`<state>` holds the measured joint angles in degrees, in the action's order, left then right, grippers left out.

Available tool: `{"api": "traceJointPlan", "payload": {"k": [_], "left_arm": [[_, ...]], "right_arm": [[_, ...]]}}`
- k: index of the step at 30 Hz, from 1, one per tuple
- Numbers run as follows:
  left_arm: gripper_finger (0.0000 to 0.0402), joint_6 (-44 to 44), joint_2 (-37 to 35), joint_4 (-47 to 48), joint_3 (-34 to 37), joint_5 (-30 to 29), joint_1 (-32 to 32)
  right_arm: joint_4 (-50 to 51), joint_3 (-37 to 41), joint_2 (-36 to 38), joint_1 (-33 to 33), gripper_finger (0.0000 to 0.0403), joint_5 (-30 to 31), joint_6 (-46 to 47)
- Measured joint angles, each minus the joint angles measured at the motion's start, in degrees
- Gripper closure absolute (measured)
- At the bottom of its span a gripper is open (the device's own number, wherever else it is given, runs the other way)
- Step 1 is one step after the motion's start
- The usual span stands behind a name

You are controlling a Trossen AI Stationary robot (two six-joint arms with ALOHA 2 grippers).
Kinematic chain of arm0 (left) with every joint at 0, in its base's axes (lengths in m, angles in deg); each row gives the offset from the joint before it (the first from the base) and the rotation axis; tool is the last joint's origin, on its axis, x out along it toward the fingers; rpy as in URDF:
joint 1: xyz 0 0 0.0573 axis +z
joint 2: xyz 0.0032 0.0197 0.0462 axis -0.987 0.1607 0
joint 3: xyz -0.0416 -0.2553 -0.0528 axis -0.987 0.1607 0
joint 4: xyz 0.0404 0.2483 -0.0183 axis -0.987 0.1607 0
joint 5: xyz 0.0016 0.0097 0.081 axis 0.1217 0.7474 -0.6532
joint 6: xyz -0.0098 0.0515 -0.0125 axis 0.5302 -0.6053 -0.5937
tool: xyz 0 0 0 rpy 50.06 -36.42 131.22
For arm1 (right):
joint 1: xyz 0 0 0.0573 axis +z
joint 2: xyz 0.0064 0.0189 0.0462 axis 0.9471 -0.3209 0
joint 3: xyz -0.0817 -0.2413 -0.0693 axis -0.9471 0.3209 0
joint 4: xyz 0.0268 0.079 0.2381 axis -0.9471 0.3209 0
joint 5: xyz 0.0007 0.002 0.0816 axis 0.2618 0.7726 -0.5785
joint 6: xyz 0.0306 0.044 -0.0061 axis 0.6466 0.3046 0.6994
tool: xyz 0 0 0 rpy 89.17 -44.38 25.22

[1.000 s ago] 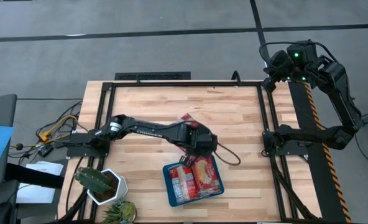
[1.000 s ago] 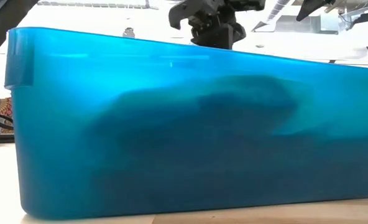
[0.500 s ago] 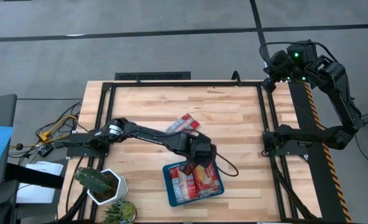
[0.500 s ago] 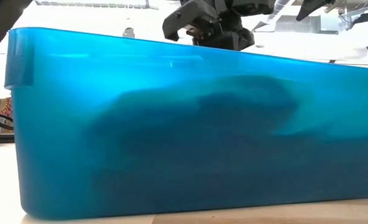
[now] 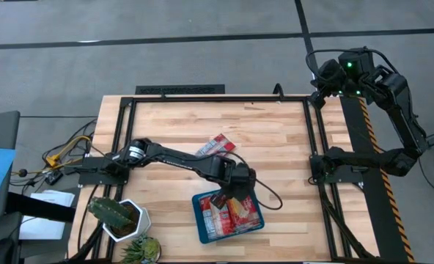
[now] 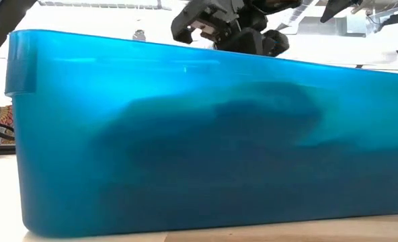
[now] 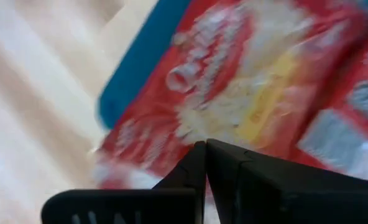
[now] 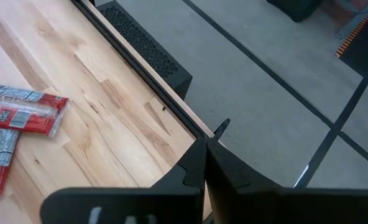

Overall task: Sort popcorn bags into baskets
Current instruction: Put the popcorn bag into the blue bin

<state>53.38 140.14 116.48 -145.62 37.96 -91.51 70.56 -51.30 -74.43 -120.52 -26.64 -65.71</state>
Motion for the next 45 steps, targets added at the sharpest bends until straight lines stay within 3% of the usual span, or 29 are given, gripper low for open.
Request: {"api": "traceJointPlan", "payload": {"k": [5, 8, 15, 22, 27, 31, 34, 38, 45], "left_arm": [[0.0401, 3.94, -1.29, 1.38, -1.65, -13.6, 0.08], [0.0401, 7.11, -1.84, 1.51, -1.84, -16.77, 0.27], [0.0401, 8.08, 2.03, 3.11, -1.64, -10.4, -0.44], [0.0401, 4.89, 1.92, -0.06, -1.69, -8.78, -0.77], [0.0401, 3.63, 1.92, -1.57, -1.71, -3.59, -0.88], [0.0401, 1.66, 1.92, -1.8, -1.71, -2.54, -0.72], [0.0401, 1.28, 1.92, -1.49, -1.71, -6.02, -0.6], [0.0401, 7.68, -0.17, 0.7, -2.73, -12.2, 0.68], [0.0369, 26.73, -8.92, 14.82, -3.81, -13.53, 9.06]], "right_arm": [[0.04, 0.0, -0.02, 0.0, 0.0372, 0.0, 0.0], [0.04, 0.0, -0.02, 0.0, 0.0377, 0.0, -0.02], [0.07, 0.0, -0.02, -0.04, 0.0378, 0.12, -1.18], [0.01, 0.0, -0.02, -0.04, 0.0368, 0.21, -1.58], [0.0, 0.0, -0.02, -0.04, 0.0372, 0.2, -1.7], [0.0, 0.0, -0.02, -0.04, 0.0379, 0.2, -2.28], [0.0, 0.0, -0.02, -0.04, 0.0381, 0.2, -2.82], [0.01, 0.0, -0.02, -0.04, 0.0376, 0.21, -2.99], [-0.04, 0.0, -0.02, -0.1, 0.0359, 0.36, -4.41]]}}
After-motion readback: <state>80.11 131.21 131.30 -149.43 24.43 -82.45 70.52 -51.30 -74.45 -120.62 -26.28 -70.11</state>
